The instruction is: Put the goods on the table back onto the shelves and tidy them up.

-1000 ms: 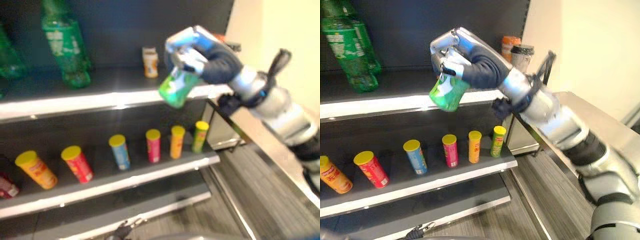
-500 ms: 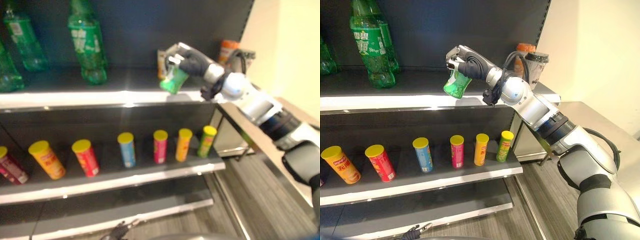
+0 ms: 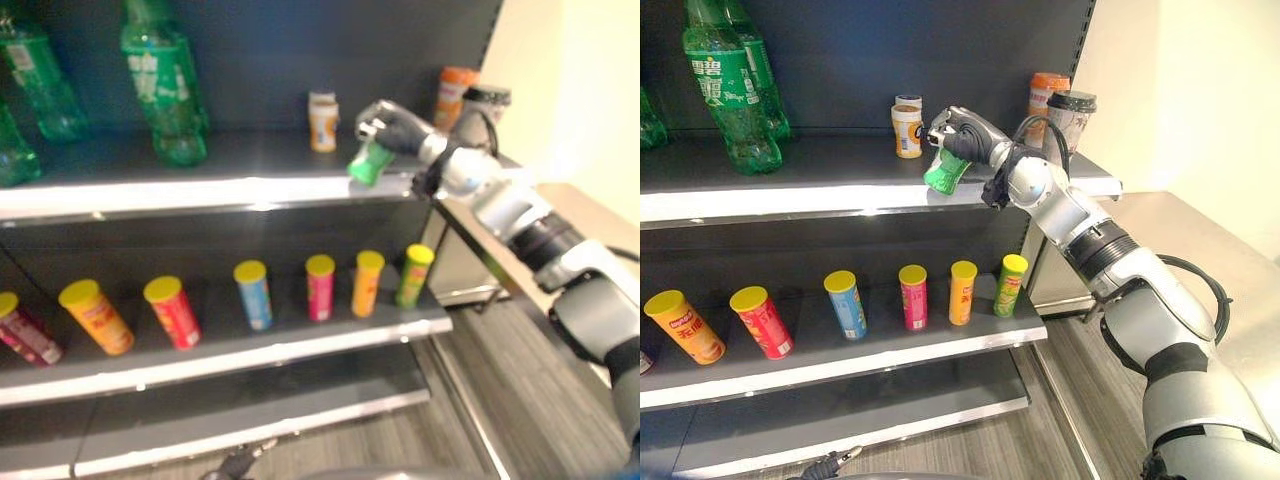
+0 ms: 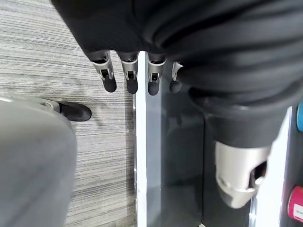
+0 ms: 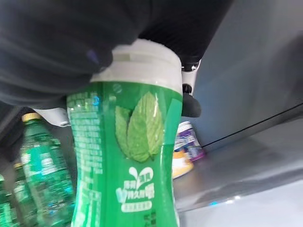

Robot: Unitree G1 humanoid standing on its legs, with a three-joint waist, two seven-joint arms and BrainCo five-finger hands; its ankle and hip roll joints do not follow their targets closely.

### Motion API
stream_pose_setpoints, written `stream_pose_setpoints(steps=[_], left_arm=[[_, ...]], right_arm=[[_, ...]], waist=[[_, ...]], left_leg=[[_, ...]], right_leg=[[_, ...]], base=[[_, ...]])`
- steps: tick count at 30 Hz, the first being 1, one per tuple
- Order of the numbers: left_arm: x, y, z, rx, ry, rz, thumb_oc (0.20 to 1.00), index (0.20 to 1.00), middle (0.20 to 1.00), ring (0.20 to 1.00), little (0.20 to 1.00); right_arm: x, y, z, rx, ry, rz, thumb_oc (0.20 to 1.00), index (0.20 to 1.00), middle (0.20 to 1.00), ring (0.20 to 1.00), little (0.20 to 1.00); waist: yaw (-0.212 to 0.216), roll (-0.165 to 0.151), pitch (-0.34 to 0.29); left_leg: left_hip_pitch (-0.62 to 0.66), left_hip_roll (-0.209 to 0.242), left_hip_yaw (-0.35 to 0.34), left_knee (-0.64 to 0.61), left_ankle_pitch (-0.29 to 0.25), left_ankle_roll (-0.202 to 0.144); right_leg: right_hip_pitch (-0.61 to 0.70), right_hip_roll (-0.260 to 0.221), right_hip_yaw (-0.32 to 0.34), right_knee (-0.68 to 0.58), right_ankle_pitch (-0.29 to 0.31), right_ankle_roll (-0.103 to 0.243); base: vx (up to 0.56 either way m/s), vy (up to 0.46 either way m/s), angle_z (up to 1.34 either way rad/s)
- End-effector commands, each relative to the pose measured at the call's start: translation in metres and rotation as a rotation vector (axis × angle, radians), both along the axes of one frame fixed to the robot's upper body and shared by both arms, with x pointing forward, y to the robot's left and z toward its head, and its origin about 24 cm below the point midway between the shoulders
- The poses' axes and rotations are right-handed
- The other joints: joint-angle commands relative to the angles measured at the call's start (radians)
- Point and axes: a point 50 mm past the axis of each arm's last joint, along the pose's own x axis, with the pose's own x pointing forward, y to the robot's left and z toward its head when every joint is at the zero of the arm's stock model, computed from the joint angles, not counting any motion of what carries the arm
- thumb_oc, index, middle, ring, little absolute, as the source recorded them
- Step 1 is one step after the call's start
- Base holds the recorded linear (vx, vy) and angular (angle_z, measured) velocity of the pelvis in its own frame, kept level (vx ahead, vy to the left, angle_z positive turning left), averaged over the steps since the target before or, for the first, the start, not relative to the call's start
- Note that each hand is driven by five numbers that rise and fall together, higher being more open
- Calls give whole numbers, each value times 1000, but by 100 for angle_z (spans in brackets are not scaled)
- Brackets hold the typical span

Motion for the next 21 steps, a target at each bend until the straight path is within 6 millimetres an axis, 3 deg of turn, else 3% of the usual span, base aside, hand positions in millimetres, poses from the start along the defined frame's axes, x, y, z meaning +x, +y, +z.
stream_pose_setpoints(steps=[1,21], left_arm=[[14,3,2,18,-12,-54,1000,1000,1000,1000,1000],[20,5,4,34,-21,-76,1000,1000,1000,1000,1000]], right_arm=[[9,-6,55,21,-151,-96,200,200,200,200,200],[18,-5,56,-19,-154,-169,200,200,200,200,200]], waist=[[38,-45,14],[62,-50,17]], left_leg=[[50,-16,-44,7,-94,4],[36,-18,-69,7,-91,1]], right_leg=[[38,-4,0,10,-18,-15],[36,-1,-17,7,-22,-16]], base=[[8,-3,10],[1,0,2]])
